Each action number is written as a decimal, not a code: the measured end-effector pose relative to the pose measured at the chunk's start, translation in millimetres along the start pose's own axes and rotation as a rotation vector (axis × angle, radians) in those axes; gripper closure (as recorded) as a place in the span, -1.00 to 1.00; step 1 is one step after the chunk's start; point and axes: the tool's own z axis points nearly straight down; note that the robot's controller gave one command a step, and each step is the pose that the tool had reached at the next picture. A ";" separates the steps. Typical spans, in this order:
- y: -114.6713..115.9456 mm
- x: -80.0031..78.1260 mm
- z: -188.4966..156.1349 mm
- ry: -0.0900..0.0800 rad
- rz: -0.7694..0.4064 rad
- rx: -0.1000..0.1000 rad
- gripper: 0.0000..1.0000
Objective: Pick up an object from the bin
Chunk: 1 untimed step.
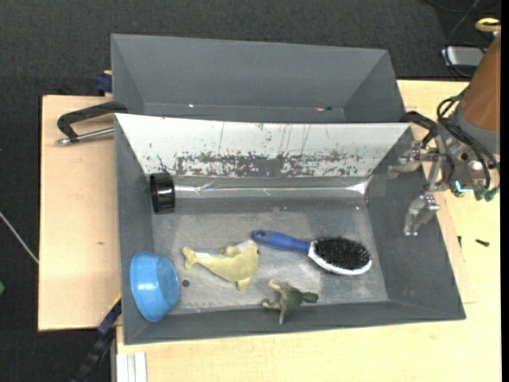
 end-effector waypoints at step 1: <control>10.8 36.8 175.1 -0.007 -0.182 0.000 -1.00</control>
Offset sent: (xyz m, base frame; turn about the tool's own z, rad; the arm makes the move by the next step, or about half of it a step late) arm -0.0383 0.0098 -0.1734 -0.1826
